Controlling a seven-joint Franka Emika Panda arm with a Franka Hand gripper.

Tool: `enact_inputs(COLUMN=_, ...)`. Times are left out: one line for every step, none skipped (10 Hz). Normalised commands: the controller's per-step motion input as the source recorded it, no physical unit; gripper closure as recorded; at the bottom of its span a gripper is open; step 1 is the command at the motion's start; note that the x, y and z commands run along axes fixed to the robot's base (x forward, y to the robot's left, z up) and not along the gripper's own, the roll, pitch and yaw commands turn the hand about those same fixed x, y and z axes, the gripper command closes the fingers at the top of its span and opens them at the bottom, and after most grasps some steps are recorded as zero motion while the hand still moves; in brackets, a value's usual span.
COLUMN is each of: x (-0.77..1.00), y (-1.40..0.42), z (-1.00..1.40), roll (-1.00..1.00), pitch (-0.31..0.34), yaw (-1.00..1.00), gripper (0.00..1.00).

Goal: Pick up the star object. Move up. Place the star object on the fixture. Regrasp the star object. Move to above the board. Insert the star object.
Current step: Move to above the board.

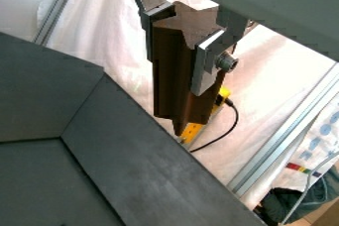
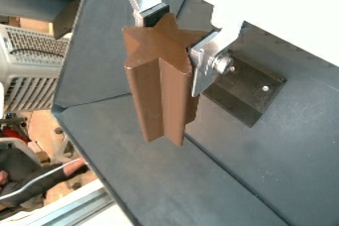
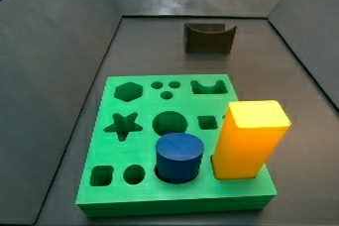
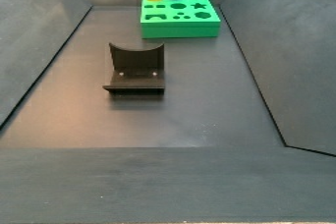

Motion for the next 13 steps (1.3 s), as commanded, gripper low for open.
enact_inputs(x=-0.47, y=-1.0, z=0.01, roll=-1.0, pitch=0.111, yaw=-0.07, gripper=1.0)
enact_inputs(x=-0.47, y=-1.0, z=-0.01, roll=-1.0, pitch=0.108, yaw=-0.07, gripper=1.0)
enact_inputs(x=-0.49, y=-1.0, z=0.0, roll=-1.0, pitch=0.101, yaw=-0.06, gripper=1.0)
enact_inputs(x=-0.5, y=-1.0, z=-0.01, roll=-1.0, pitch=0.095, yaw=-0.05, gripper=1.0)
enact_inputs(x=-0.52, y=-1.0, z=-0.01, roll=-1.0, pitch=0.092, yaw=-0.04, gripper=1.0)
enact_inputs(x=-0.53, y=-1.0, z=0.0, roll=-1.0, pitch=0.089, yaw=-0.04, gripper=1.0)
enact_inputs(x=-0.56, y=-1.0, z=-0.01, roll=-1.0, pitch=0.083, yaw=-0.03, gripper=1.0)
enact_inputs(x=-0.58, y=-1.0, z=0.0, roll=-1.0, pitch=0.078, yaw=-0.03, gripper=1.0)
enact_inputs(x=-0.41, y=-0.62, z=0.0, roll=-1.0, pitch=0.066, yaw=-0.02, gripper=1.0)
enact_inputs(x=-0.3, y=-0.43, z=-0.01, roll=-1.0, pitch=0.056, yaw=-0.02, gripper=1.0)
enact_inputs(x=-0.18, y=-0.18, z=0.0, roll=-1.0, pitch=0.045, yaw=-0.01, gripper=1.0)
enact_inputs(x=-0.12, y=-0.1, z=0.0, roll=-0.84, pitch=0.016, yaw=-0.01, gripper=1.0)
enact_inputs(x=-0.1, y=-0.04, z=0.0, roll=-0.54, pitch=-0.016, yaw=0.0, gripper=1.0)
